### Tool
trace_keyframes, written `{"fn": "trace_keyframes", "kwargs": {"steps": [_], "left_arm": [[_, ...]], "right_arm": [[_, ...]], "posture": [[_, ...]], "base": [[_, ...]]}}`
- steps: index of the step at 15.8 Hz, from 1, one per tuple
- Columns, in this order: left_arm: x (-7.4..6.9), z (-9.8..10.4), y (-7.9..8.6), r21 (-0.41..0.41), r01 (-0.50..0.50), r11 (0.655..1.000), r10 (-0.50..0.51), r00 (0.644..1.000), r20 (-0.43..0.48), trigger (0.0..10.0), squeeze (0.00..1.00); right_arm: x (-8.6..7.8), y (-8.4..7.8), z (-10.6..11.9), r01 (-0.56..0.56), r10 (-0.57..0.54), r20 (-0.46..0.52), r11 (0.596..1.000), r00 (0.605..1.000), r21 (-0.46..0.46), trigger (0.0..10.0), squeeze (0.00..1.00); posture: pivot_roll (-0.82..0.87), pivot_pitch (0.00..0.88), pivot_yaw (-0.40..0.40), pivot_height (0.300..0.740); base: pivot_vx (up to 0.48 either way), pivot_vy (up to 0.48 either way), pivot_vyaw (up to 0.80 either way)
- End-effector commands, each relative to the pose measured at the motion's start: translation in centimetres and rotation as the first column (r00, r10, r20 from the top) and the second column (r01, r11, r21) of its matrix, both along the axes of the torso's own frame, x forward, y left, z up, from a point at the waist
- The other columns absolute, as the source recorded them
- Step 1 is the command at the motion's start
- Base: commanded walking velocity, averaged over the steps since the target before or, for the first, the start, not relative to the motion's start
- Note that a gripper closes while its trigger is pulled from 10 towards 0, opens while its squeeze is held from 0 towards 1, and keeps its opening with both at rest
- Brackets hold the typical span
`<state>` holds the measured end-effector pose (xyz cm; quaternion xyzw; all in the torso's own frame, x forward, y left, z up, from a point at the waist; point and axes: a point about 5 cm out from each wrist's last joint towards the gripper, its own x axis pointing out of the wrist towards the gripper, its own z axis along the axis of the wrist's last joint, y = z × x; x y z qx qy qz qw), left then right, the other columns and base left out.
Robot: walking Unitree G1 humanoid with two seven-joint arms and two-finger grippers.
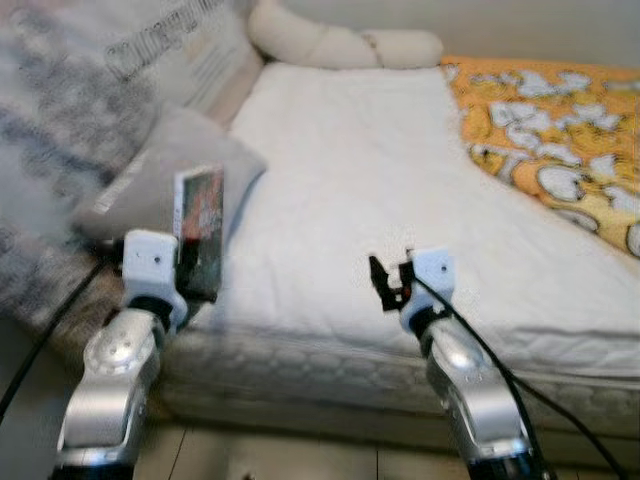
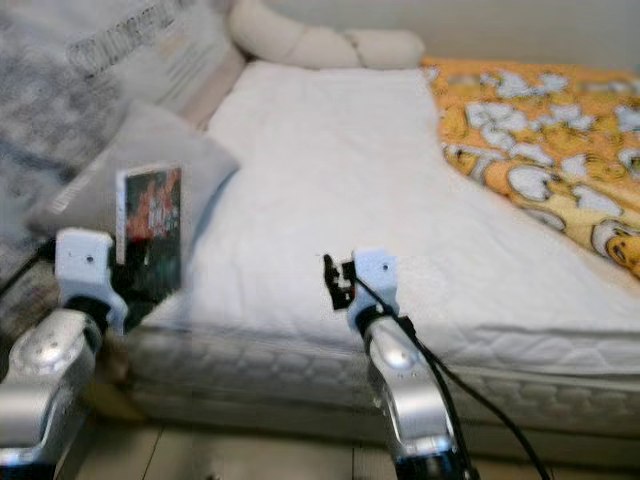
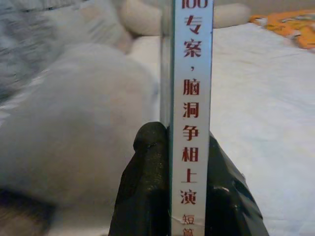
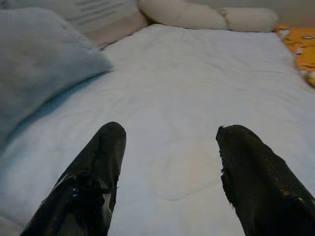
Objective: Clean up the room
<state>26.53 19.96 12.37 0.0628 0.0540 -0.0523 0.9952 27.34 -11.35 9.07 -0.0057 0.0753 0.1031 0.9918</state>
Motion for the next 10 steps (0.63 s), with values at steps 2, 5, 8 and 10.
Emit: {"fn": "trace_keyframes", "kwargs": {"steps": [2,5,8,10], "left_arm": [[0.23,1.08,-0.39,0.010,0.023,1.000,-0.023,0.999,0.047,10.0,0.00],[0.19,1.04,-0.35,0.012,0.025,1.000,-0.026,0.999,0.044,10.0,0.00],[0.17,1.00,-0.39,0.016,0.028,0.999,-0.029,0.999,0.041,10.0,0.00],[0.19,1.01,-0.39,0.017,0.029,0.999,-0.030,0.999,0.040,10.0,0.00]], "right_arm": [[0.02,-0.42,0.12,0.017,-0.017,-0.003,1.000,1.000,0.004,10.0,0.00],[0.01,-0.38,0.09,0.015,-0.015,-0.004,1.000,1.000,0.000,10.0,0.00],[-0.04,-0.34,-0.24,0.011,-0.008,-0.051,0.999,0.999,0.051,10.0,0.00],[0.00,-0.36,0.04,0.009,-0.008,-0.029,0.999,1.000,0.052,10.0,0.00]], "posture": [[0.02,0.000,0.011,0.740],[0.02,0.000,0.011,0.740],[0.02,0.000,0.011,0.740],[0.02,0.000,0.012,0.740]], "base": [[0.368,0.000,0.00],[0.364,0.000,0.00],[0.355,0.000,-0.44],[0.351,0.000,-0.74]]}}
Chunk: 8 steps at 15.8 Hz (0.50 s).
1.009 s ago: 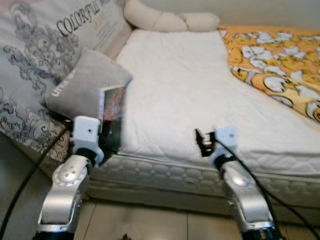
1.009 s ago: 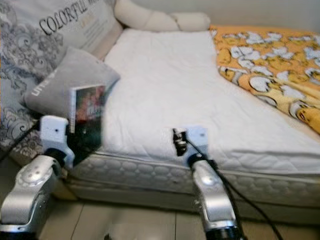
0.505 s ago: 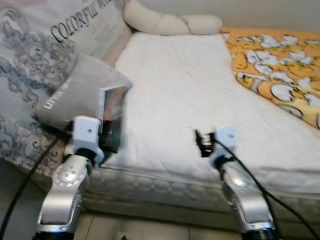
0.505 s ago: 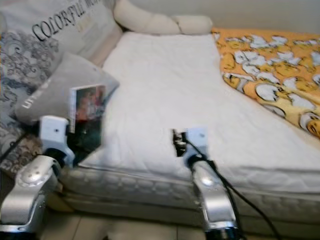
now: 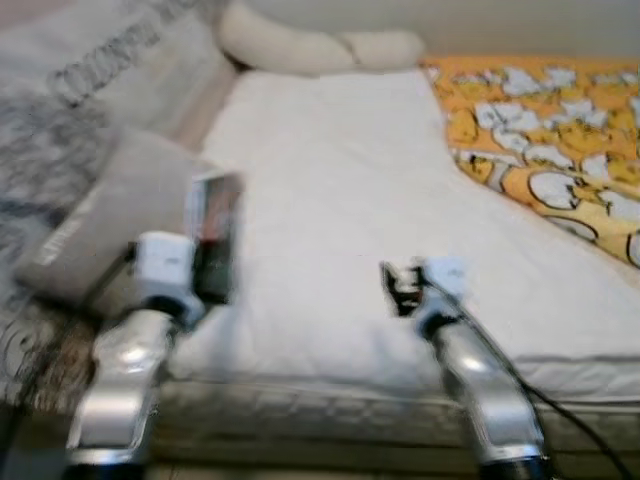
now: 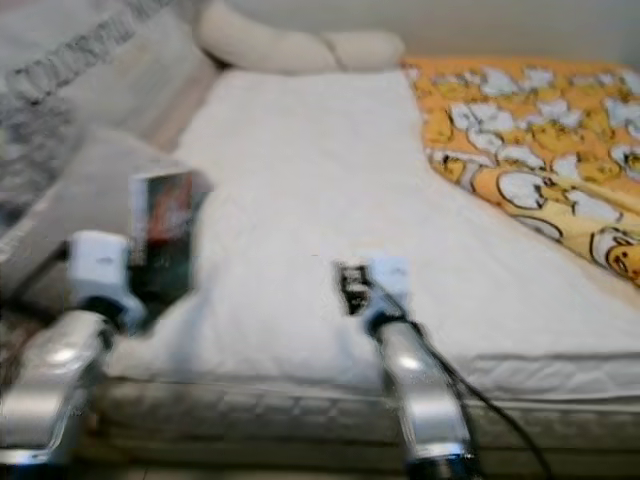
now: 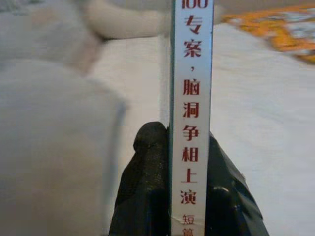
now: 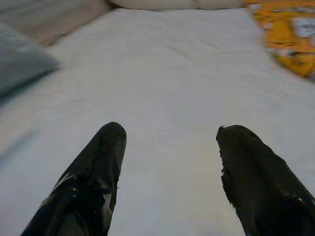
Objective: Clean up the room
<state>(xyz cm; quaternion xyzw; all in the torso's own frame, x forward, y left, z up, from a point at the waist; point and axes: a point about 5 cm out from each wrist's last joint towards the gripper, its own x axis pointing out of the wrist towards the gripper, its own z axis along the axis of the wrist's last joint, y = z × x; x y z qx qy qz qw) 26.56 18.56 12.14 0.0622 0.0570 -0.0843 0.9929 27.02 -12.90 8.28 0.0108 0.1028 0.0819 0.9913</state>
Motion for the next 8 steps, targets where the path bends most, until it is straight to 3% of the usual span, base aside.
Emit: {"fn": "trace_keyframes", "kwargs": {"steps": [1,3,8], "left_arm": [[0.16,1.27,1.03,0.019,-0.035,0.999,0.034,0.998,0.051,10.0,0.00],[0.14,1.28,1.10,0.020,-0.035,0.999,0.034,0.998,0.050,10.0,0.00],[0.04,0.87,1.06,-0.006,-0.033,0.999,0.033,0.999,0.010,10.0,0.00]], "right_arm": [[0.33,1.16,0.99,-0.036,0.035,0.045,0.999,0.998,0.017,10.0,0.00],[0.35,1.22,1.08,-0.044,0.044,0.049,0.999,0.998,0.009,10.0,0.00],[0.22,1.15,1.36,-0.089,0.087,0.032,0.994,0.996,0.062,10.0,0.00]], "posture": [[0.02,0.000,0.013,0.740],[0.02,0.000,0.014,0.740],[0.01,0.000,0.020,0.740]], "base": [[0.345,0.000,0.00],[0.343,0.000,0.00],[0.000,0.000,0.00]]}}
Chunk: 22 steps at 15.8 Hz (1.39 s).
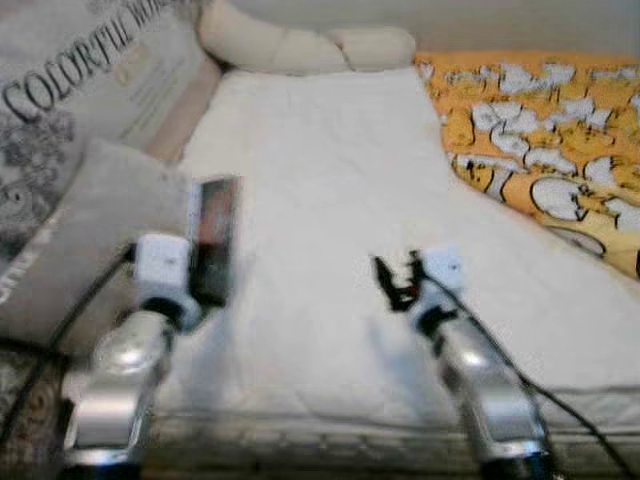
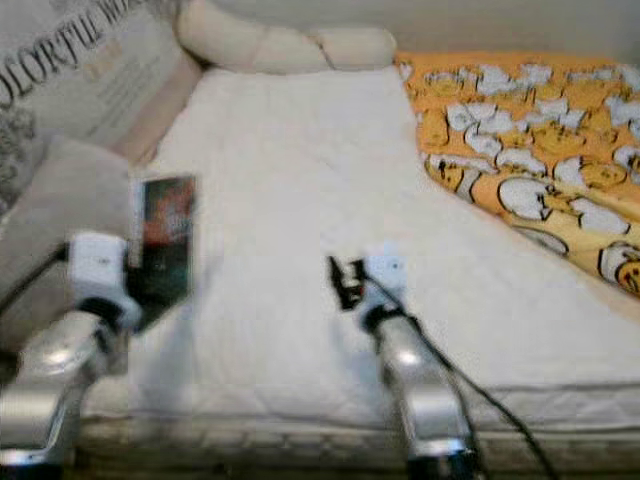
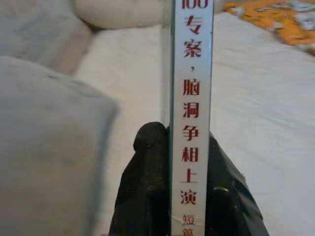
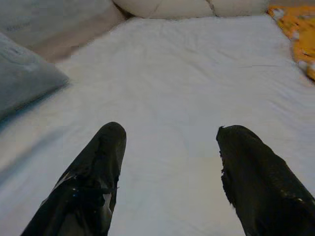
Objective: Clean up the room
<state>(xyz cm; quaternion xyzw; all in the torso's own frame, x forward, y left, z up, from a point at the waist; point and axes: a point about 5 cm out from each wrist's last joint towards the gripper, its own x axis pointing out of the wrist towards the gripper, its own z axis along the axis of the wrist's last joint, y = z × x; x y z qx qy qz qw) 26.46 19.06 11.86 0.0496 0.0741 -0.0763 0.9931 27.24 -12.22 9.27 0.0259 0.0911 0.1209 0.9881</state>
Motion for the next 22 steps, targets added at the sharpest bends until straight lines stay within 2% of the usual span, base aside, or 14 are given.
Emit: {"fn": "trace_keyframes", "kwargs": {"steps": [1,3,6,9,11,13,14,15,16,17,18,19,20,22], "left_arm": [[0.1,1.0,0.6,-0.008,-0.017,1.000,0.017,0.999,0.032,10.0,0.00],[0.0,1.1,0.6,-0.067,0.000,0.998,0.002,1.000,0.018,10.0,0.00],[0.5,0.6,0.5,-0.042,0.076,0.996,-0.078,0.996,-0.043,10.0,0.00],[4.3,0.3,-0.3,-0.167,0.201,0.965,-0.220,0.970,-0.104,10.0,0.00],[6.3,0.5,-1.1,-0.227,0.291,0.929,-0.321,0.941,-0.108,10.0,0.00],[7.7,0.9,-1.8,-0.332,0.340,0.880,-0.390,0.916,-0.097,10.0,0.00],[8.9,1.0,-2.4,-0.412,0.346,0.843,-0.422,0.900,-0.109,10.0,0.00],[9.2,1.1,-2.7,-0.434,0.345,0.832,-0.431,0.895,-0.114,10.0,0.00],[9.8,0.8,-3.1,-0.479,0.339,0.810,-0.449,0.883,-0.135,10.0,0.00],[10.0,0.3,-3.9,-0.546,0.329,0.770,-0.480,0.863,-0.157,10.0,0.00],[10.0,-0.1,-4.4,-0.566,0.326,0.757,-0.496,0.851,-0.173,10.0,0.00],[9.9,-0.7,-4.8,-0.556,0.339,0.759,-0.517,0.833,-0.197,10.0,0.00],[9.7,-1.5,-5.2,-0.515,0.350,0.782,-0.525,0.816,-0.243,10.0,0.00],[9.6,-2.3,-5.3,-0.486,0.346,0.802,-0.520,0.805,-0.286,10.0,0.00]], "right_arm": [[0.0,0.4,0.4,-0.021,0.021,0.006,0.999,1.000,0.027,10.0,0.00],[-0.1,0.5,0.5,-0.040,0.040,0.006,0.999,0.999,0.024,10.0,0.00],[0.0,0.2,0.7,-0.064,0.065,-0.008,0.998,0.998,0.016,10.0,0.00],[-0.3,0.0,1.8,-0.227,0.227,0.011,0.974,0.974,0.003,10.0,0.00],[-0.6,-0.5,2.8,-0.300,0.300,0.026,0.954,0.954,0.011,10.0,0.00],[-1.1,-1.2,3.4,-0.358,0.358,0.018,0.933,0.934,0.019,10.0,0.00],[-1.7,-1.9,3.9,-0.427,0.427,-0.002,0.904,0.904,0.012,10.0,0.00],[-1.9,-2.1,4.1,-0.448,0.448,-0.010,0.894,0.894,0.008,10.0,0.00],[-2.5,-2.6,4.5,-0.501,0.501,-0.033,0.865,0.865,0.010,10.0,0.00],[-3.4,-3.4,4.9,-0.560,0.559,-0.075,0.829,0.826,0.008,10.0,0.00],[-4.1,-4.0,5.1,-0.582,0.579,-0.102,0.813,0.809,0.003,10.0,0.00],[-4.8,-4.4,5.4,-0.599,0.594,-0.127,0.801,0.794,0.006,10.0,0.00],[-5.7,-5.0,5.8,-0.611,0.606,-0.157,0.791,0.780,0.013,10.0,0.00],[-6.5,-5.4,6.1,-0.617,0.608,-0.183,0.787,0.773,0.008,10.0,0.00]], "posture": [[0.02,0.000,0.019,0.740],[0.02,0.000,0.020,0.740],[0.03,0.000,0.012,0.740],[0.01,0.000,0.012,0.740],[-0.02,0.000,0.026,0.740],[-0.04,0.000,0.032,0.740],[-0.06,0.000,0.039,0.740],[-0.08,0.000,0.042,0.740],[-0.11,0.000,0.050,0.740],[-0.15,0.000,0.059,0.740],[-0.18,0.000,0.067,0.740],[-0.21,0.000,0.073,0.740],[-0.22,0.006,0.076,0.740],[-0.25,0.037,0.081,0.740]], "base": [[0.000,0.000,0.00],[0.000,0.000,0.00],[0.000,0.000,0.00],[0.000,0.000,0.00],[0.000,0.000,0.00],[0.000,0.000,0.00],[0.000,0.000,0.00],[0.000,0.000,0.00],[0.000,0.000,0.00],[0.000,0.000,0.00],[0.000,0.000,0.00],[0.000,0.000,0.00],[0.000,0.000,0.00],[0.000,0.000,0.00]]}}
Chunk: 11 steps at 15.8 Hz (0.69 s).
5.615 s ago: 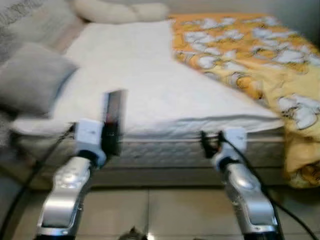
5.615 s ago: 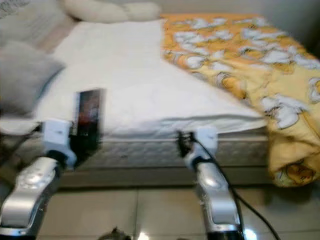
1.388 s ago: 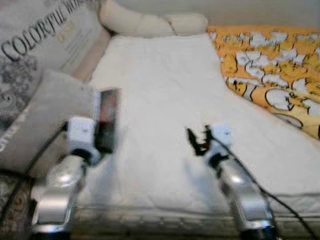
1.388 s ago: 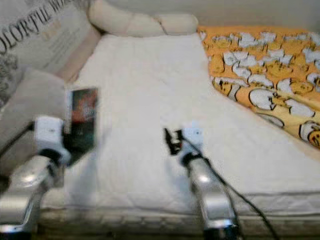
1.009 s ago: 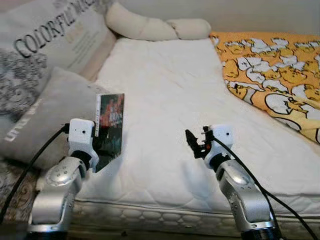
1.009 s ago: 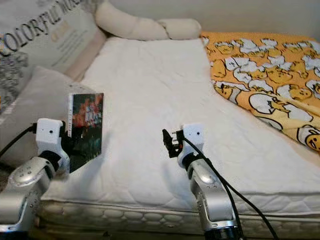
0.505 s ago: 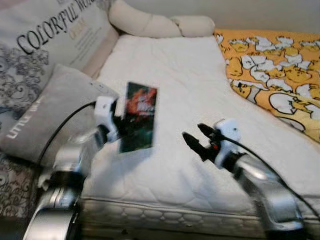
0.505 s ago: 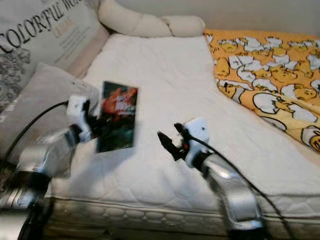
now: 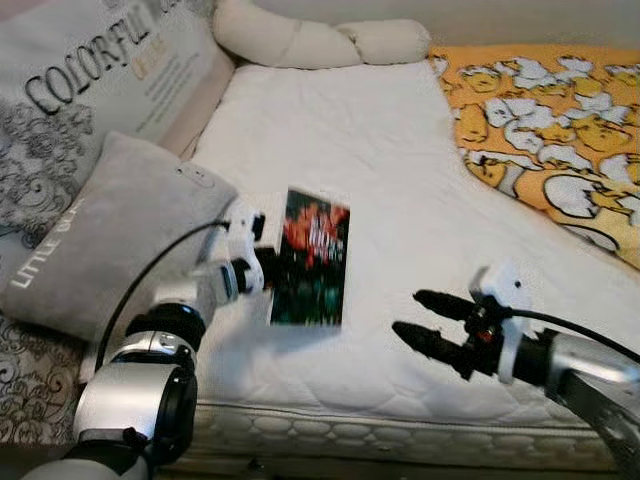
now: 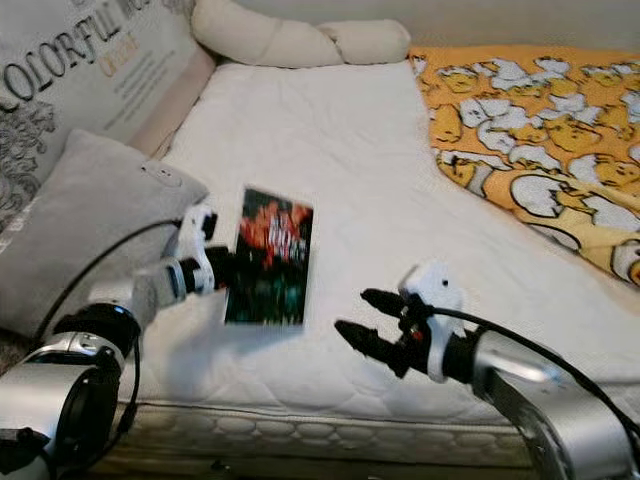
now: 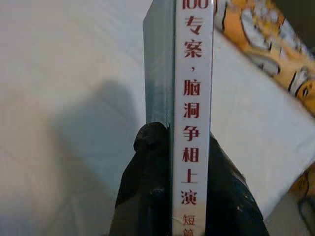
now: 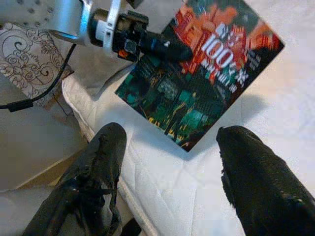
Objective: Clean up the room
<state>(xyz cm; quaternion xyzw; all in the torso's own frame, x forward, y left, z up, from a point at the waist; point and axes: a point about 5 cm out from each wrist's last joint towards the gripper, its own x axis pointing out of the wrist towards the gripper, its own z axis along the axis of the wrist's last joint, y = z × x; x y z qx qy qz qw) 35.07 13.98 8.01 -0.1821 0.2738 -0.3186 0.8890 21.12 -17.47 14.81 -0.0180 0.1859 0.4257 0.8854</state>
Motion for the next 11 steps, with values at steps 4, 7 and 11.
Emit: {"fn": "trace_keyframes", "kwargs": {"steps": [4,7,11], "left_arm": [[0.9,0.1,0.3,0.249,-0.035,0.968,0.016,0.997,0.076,10.0,0.00],[1.0,-0.2,1.1,0.378,-0.092,0.921,0.057,0.993,0.104,10.0,0.00],[0.9,-0.6,3.0,0.430,-0.182,0.884,0.151,0.983,0.104,10.0,0.95]], "right_arm": [[-2.1,-0.5,0.5,-0.005,0.004,-0.055,1.000,0.998,-0.030,10.0,0.00],[-3.1,-0.2,0.1,-0.053,0.045,-0.112,0.996,0.993,-0.067,10.0,0.00],[-2.0,-0.3,-0.5,-0.022,0.011,-0.077,0.988,0.997,-0.150,10.0,0.00]], "posture": [[-0.28,0.071,0.085,0.740],[-0.28,0.077,0.083,0.740],[-0.26,0.079,0.076,0.740]], "base": [[0.000,0.000,0.00],[0.000,0.000,0.00],[0.000,0.000,0.00]]}}
